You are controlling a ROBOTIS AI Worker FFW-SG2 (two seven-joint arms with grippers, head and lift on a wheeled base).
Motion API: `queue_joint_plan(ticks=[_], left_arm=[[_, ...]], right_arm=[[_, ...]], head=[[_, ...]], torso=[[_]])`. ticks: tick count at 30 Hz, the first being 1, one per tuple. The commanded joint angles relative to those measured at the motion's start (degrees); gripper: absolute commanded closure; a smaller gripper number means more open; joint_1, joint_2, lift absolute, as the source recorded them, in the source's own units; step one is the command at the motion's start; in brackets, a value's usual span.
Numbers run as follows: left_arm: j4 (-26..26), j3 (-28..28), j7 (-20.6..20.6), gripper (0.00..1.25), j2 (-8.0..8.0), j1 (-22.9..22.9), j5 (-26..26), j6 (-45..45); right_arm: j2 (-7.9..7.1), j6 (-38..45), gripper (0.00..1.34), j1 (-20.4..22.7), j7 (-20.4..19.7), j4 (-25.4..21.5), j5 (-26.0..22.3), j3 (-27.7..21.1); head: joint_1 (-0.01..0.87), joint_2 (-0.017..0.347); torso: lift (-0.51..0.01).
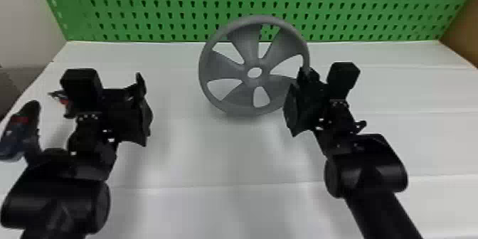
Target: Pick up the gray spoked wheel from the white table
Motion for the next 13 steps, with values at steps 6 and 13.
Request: queue_joint_plan(ticks=[6, 13], left_arm=[[0.0, 0.1, 0.0, 0.13, 0.0, 0.0, 0.0, 0.0], [0.1, 0.1, 0.0, 0.13, -0.09, 0.0, 0.0, 0.0]], right_arm=[[0.0, 0.2, 1.15, -0.1, 0.0, 0.0, 0.0, 0.4], [0.0, 0.7, 1.15, 0.0, 0.0, 0.0, -0.4, 0.4]], head=[[0.765, 0.002], [0.765, 0.002]], torso=[[-0.094], [-0.094]])
